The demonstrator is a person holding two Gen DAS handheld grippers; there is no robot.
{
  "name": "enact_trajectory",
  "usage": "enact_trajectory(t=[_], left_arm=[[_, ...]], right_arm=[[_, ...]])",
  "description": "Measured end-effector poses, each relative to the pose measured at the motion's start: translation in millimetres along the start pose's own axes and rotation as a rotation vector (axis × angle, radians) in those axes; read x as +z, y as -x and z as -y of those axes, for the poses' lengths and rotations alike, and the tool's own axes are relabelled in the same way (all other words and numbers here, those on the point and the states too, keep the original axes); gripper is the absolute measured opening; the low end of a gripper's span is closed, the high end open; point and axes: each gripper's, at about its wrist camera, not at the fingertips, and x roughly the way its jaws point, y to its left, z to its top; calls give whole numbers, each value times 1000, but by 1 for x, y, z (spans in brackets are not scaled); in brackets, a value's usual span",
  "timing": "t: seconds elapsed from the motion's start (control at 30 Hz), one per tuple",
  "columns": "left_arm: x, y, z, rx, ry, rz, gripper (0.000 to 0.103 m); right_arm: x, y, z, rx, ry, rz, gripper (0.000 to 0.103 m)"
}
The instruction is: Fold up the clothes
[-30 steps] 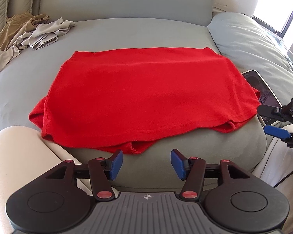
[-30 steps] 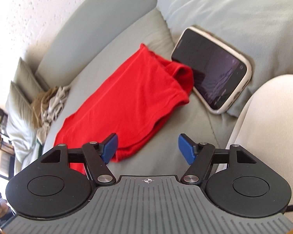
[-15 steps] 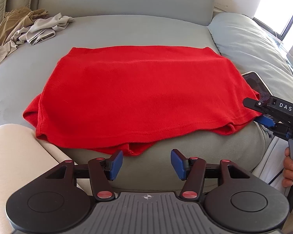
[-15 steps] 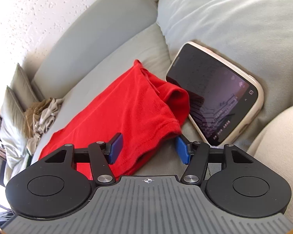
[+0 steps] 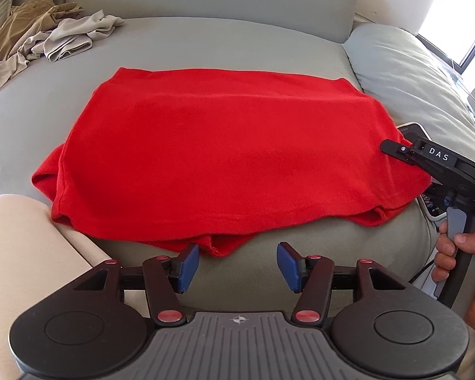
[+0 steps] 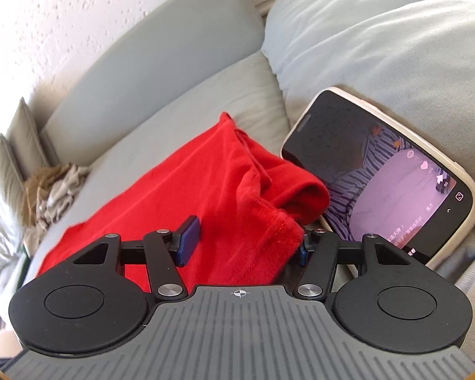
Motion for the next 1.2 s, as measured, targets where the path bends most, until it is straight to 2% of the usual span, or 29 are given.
enact_trajectory(t=[0.07, 0.13, 0.2, 0.37, 0.43, 0.5, 0.6, 0.77, 0.83, 0.93, 1.07, 1.2], left_arm=[[0, 2, -2, -2, 9, 6, 54], [-1, 4, -4, -5, 19, 14, 54], [-2, 6, -7, -7, 34, 17, 54], [-1, 15, -17, -22, 67, 46, 54], [0, 22, -24, -28, 94, 68, 54], [1, 29, -34, -32, 128, 91, 54], [3, 43, -54, -30, 192, 134, 54], [10, 74, -91, -30, 313, 237, 54], [14, 88, -106, -24, 366, 282, 54], [18, 108, -130, -8, 444, 349, 54], [13, 127, -160, 31, 525, 408, 54], [4, 127, -184, 57, 610, 398, 54]], right_arm=[[1, 2, 6, 11, -66, 20, 52], [3, 3, 13, 33, -118, 17, 34], [4, 3, 20, 59, -168, 6, 28], [9, -8, 14, 82, -130, -47, 29], [11, -13, 12, 64, -119, -59, 18], [15, -12, 3, 36, -92, -66, 14], [21, -6, -30, -66, 53, -60, 13], [30, -4, -110, -268, 345, -48, 12], [29, -8, -149, -284, 482, -22, 12], [13, -14, -211, -243, 696, 16, 12], [-30, -15, -288, -98, 937, 46, 12], [-92, -25, -336, 32, 1098, -50, 12]])
